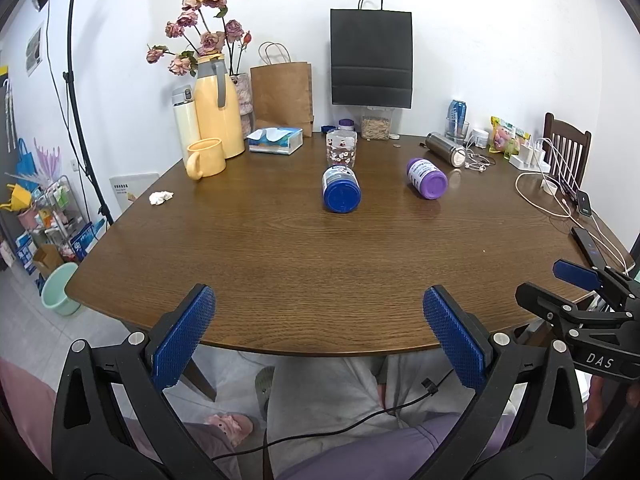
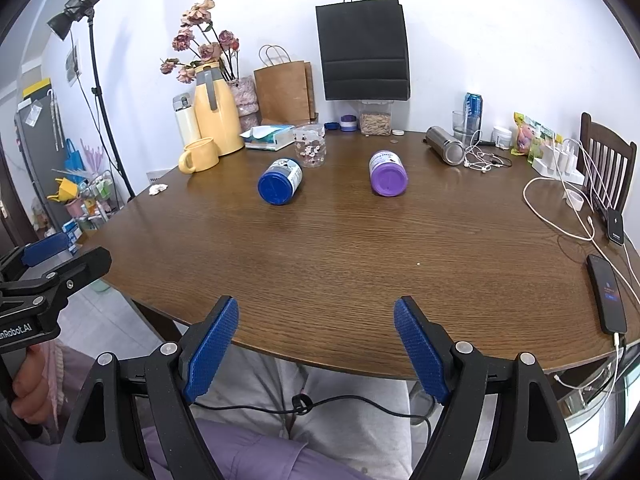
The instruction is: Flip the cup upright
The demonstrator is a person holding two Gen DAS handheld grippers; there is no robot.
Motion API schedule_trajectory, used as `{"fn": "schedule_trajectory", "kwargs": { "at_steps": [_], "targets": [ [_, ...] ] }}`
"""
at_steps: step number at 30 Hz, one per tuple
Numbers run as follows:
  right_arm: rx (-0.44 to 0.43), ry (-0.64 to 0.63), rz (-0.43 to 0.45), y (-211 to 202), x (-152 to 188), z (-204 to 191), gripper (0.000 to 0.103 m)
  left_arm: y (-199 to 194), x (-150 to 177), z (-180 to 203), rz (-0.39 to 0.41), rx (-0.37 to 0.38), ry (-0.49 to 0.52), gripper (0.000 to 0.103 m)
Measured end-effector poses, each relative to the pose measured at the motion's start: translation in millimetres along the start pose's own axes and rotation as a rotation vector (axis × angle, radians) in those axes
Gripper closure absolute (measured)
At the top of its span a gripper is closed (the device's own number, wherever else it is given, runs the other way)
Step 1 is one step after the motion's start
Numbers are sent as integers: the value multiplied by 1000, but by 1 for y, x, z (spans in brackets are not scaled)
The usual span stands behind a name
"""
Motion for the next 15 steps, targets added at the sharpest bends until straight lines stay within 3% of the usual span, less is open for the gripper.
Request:
{"fn": "schedule_trajectory", "kwargs": {
  "at_steps": [15],
  "targets": [
    [2,6,8,-2,-1,1,19,-1,3,4,-4,4,6,0]
  ]
}}
Point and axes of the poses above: each gripper's, at about its wrist camera, not at the fingertips, and y roughly the way its jaws point, z to its right, x to its underside, the point moved 8 cm from there along y, roughly the way its jaws point, and after that the axes turned 3 degrees about -y, right-handed, at the moved point
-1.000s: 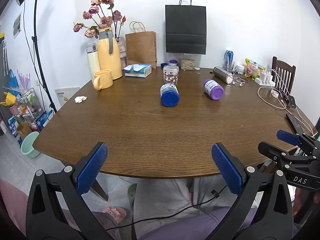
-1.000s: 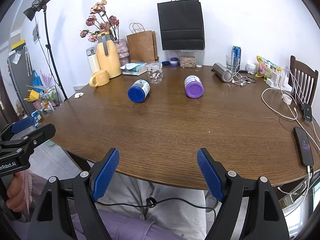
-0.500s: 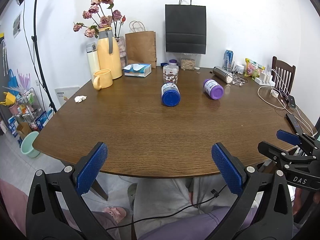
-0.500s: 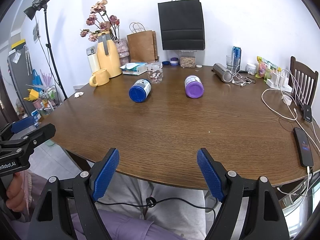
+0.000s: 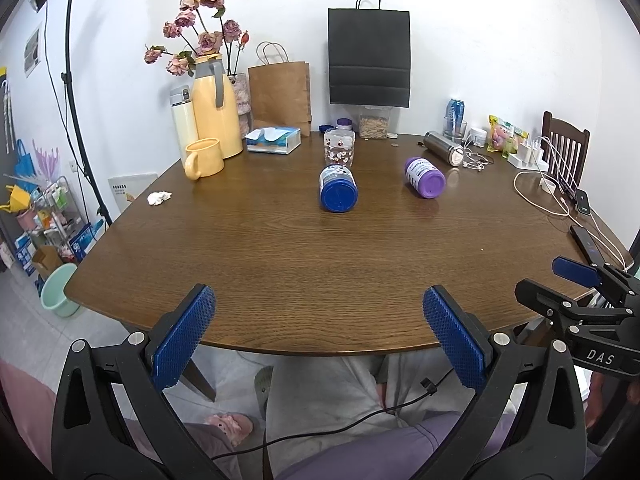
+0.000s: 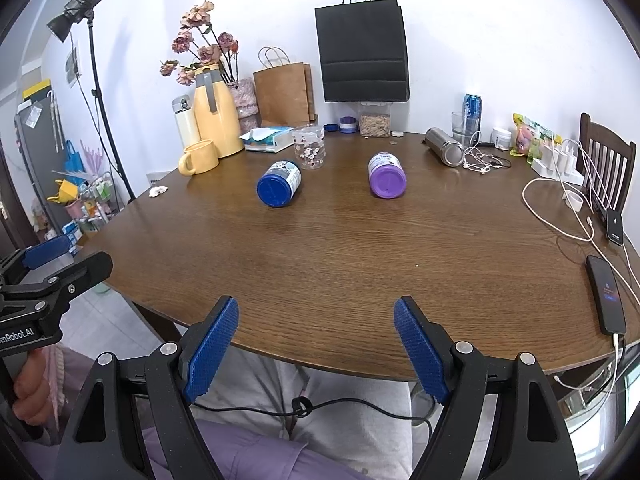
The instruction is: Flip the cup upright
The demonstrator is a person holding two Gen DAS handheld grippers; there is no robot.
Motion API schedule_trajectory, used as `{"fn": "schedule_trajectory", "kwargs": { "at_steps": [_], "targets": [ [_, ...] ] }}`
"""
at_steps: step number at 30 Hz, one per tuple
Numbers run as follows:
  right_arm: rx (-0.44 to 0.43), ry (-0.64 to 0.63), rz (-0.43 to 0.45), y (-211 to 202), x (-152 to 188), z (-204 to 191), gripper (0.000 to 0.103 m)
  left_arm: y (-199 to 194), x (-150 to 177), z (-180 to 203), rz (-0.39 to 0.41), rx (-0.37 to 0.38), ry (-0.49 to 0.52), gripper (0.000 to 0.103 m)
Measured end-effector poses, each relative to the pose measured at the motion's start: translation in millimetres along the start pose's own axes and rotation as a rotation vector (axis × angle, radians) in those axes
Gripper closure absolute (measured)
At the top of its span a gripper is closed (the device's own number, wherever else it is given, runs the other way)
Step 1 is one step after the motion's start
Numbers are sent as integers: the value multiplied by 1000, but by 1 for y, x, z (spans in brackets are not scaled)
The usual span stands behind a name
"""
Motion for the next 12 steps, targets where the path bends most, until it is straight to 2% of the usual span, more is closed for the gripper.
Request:
{"fn": "schedule_trajectory", "kwargs": {
  "at_steps": [12],
  "targets": [
    [-3,3,-3,0,0,0,19,-1,1,1,2,14,-6,0]
  ]
}}
Point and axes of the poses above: each gripper's, at about its wrist camera, not at the fingertips, and y roughly the way its jaws point, z to its right, x to its underside, the point moved 8 cm from there along y, roughly the way its jaws point, and after that the axes turned 3 degrees about -y, right-handed, at the moved point
